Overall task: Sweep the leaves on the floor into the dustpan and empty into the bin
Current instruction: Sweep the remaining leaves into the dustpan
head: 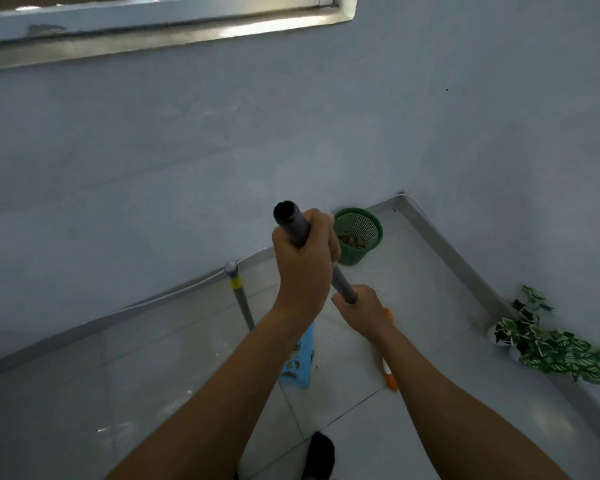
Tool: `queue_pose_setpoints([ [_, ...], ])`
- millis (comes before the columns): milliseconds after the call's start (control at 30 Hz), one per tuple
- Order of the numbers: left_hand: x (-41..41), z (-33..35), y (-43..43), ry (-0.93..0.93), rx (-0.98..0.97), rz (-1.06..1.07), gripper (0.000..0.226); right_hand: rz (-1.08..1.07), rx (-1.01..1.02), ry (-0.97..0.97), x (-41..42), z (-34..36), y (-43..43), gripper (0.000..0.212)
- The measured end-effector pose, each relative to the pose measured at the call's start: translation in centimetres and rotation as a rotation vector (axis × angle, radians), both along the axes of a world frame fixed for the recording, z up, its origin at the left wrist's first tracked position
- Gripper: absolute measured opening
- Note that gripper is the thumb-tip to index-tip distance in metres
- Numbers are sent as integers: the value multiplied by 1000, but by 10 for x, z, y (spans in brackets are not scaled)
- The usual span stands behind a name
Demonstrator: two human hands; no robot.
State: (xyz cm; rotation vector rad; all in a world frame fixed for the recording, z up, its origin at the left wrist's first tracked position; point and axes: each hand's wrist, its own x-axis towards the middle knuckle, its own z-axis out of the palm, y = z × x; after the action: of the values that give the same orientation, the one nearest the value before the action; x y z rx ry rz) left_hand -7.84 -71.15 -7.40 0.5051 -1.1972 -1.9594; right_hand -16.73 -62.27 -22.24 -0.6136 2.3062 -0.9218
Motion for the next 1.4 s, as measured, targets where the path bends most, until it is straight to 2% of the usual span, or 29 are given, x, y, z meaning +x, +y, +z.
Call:
queue_pose_setpoints([
  [100,18,2,-10,-18,-19,29,46,15,11,20,19,1,-13,41],
  [233,43,15,-31,-13,-64,34,46,-21,-106,31,49,1,-41,50],
  [400,63,45,-65,-28,-104,98,42,-64,-267,20,85,13,-88,50],
  [633,86,85,-82,6,-185,125,33,-45,-356,-32,113,37,-128,51],
  [700,85,94,-79,24,-208,107,38,-57,-370,-32,112,42,-129,46],
  [833,77,105,-68,20,-236,91,41,-85,-333,-49,99,43,-128,22],
  [900,73,104,-65,19,-229,94,40,-61,-281,-8,91,44,-120,27],
  [1067,63,85,-64,57,-129,65,41,-63,-332,83,74,44,-90,49],
  [1167,57,60,-65,24,-97,45,45,-87,-311,106,64,29,-84,52],
  [1267,58,36,-61,-2,-108,47,37,-86,-263,78,62,10,-79,53],
  [1400,65,33,-69,-23,-133,100,34,-57,-292,60,75,4,-94,53],
])
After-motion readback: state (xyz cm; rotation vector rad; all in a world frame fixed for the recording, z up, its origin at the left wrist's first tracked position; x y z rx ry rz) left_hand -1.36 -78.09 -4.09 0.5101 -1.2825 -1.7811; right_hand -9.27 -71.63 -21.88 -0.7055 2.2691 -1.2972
